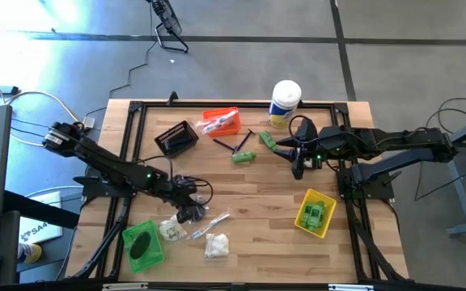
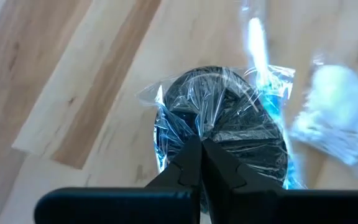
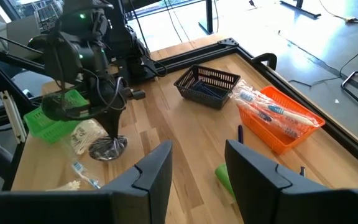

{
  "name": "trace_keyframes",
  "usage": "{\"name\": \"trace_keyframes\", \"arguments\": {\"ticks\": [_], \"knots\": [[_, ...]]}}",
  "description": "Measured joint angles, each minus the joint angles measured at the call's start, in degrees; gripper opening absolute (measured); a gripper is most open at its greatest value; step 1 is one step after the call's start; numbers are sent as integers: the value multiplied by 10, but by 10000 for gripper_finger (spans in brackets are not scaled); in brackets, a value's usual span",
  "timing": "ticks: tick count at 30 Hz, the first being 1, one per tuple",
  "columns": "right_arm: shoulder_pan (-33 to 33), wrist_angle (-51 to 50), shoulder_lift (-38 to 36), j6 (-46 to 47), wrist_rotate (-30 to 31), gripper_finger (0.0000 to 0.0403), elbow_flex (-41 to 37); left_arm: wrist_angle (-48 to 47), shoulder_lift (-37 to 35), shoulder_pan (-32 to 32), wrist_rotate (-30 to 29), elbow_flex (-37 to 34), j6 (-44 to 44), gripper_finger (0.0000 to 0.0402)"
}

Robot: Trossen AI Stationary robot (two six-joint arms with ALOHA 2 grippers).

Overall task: Pick & Place Travel size toiletries
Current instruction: Put the black hairbrush into the green bin

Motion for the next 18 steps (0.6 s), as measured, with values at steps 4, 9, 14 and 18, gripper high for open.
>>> {"name": "trace_keyframes", "arguments": {"ticks": [4,9,14,18], "knots": [[0,0,0,-3,0,140,0,-81,-5,0,14,51,12,0],[0,0,0,-4,0,140,0,-205,-5,0,40,135,40,0],[0,0,0,-4,0,140,0,-321,-5,0,54,221,51,0],[0,0,0,-4,0,140,0,-404,-5,0,76,280,52,0]]}}
